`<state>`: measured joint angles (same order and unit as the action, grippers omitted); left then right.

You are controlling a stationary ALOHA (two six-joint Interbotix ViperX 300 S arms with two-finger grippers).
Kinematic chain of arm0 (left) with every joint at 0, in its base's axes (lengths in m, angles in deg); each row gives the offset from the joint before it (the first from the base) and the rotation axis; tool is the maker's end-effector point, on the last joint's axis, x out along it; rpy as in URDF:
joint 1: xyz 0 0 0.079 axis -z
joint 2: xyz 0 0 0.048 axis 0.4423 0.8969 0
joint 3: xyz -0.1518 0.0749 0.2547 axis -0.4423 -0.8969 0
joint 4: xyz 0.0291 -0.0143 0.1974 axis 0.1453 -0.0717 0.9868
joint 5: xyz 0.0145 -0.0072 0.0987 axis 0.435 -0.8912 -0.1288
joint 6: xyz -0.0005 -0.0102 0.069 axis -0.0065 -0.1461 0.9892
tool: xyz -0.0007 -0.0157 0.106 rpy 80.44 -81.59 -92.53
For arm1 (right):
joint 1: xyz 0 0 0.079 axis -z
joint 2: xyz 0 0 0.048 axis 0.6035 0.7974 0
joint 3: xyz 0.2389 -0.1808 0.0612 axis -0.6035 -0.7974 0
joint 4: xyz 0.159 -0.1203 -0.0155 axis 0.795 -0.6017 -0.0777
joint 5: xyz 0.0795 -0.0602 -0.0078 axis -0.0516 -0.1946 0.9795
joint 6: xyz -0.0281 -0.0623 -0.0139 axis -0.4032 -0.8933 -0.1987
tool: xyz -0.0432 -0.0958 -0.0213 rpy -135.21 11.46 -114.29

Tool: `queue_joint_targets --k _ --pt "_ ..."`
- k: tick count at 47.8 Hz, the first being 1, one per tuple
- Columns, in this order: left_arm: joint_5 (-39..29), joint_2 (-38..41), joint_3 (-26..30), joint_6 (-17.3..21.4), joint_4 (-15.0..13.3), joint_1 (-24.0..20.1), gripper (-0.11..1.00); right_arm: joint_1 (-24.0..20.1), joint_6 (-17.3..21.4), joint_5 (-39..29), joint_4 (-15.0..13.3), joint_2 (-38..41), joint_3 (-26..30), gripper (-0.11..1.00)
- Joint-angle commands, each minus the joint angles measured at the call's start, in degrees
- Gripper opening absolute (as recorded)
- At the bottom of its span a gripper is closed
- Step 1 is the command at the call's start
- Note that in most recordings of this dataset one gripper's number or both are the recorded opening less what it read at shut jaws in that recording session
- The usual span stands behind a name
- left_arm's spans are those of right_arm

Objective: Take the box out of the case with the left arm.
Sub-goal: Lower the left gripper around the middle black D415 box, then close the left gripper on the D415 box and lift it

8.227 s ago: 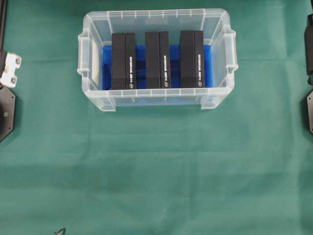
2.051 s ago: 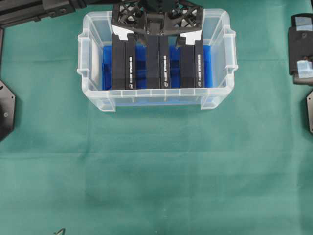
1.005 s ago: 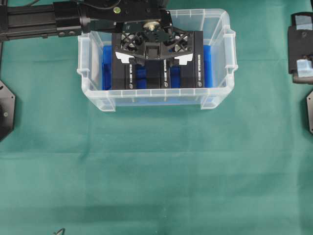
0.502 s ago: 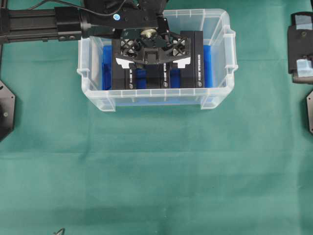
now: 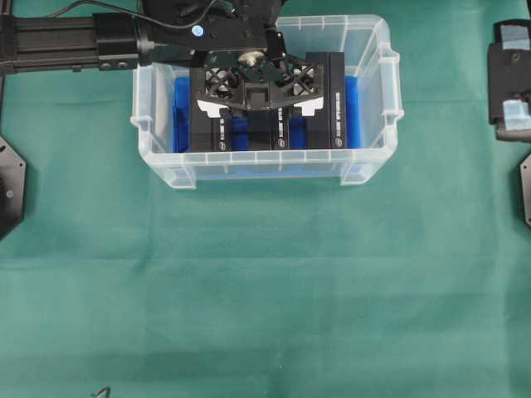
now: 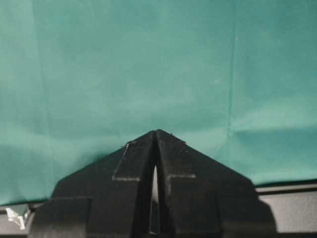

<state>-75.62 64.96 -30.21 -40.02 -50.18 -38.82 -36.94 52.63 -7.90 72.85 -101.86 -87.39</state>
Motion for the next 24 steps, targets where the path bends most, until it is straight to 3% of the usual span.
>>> queue_joint_targets --k 1,6,12,24 --pt "0.4 -1.7 0.8 0.3 0.3 0.3 0.89 -0.1 0.0 0.3 -0.2 0.0 1.5 0.03" --pt "2.5 -1.8 0.5 0.4 0.2 0.3 0.85 -0.1 0.0 0.3 -0.2 0.1 1.5 0.03" --pt "4.7 -1.8 0.2 0.0 -0.1 0.3 0.62 -0.1 0.0 0.3 -0.2 0.0 1.5 0.03" --pt "5.2 -1.8 0.2 -0.1 -0.2 0.3 0.62 -0.1 0.0 0.3 -0.2 0.1 1.5 0.03"
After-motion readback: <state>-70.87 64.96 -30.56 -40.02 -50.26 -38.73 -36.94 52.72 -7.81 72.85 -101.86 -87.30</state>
